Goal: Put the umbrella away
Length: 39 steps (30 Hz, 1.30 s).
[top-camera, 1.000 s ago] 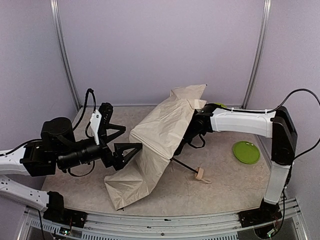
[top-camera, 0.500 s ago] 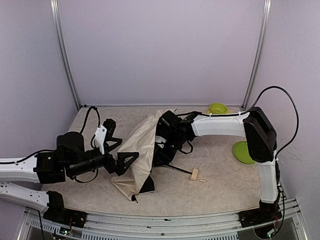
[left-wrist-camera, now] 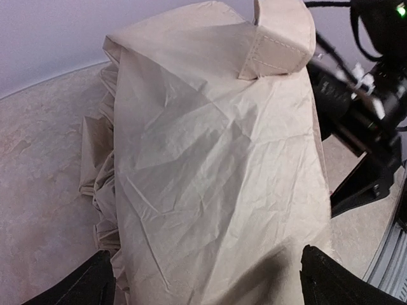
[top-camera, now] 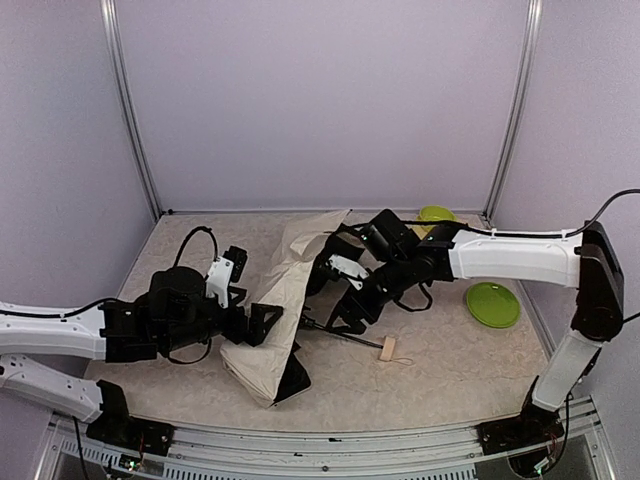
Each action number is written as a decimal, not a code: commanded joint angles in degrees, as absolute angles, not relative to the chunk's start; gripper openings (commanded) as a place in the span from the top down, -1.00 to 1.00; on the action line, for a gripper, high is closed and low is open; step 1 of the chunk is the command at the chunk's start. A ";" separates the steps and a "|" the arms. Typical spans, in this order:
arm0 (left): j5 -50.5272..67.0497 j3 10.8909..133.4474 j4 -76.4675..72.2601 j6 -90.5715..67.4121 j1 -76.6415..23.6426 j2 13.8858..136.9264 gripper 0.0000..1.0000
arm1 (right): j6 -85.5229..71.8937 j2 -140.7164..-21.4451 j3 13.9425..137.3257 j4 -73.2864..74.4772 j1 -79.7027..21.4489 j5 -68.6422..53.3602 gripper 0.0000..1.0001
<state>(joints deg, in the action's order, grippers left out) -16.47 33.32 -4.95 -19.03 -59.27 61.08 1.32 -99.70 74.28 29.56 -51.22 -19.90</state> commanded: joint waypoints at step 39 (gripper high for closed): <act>-14.63 20.18 -12.24 -25.74 -58.02 65.95 -0.97 | -4.87 -109.11 77.40 14.01 -54.44 -17.80 1.00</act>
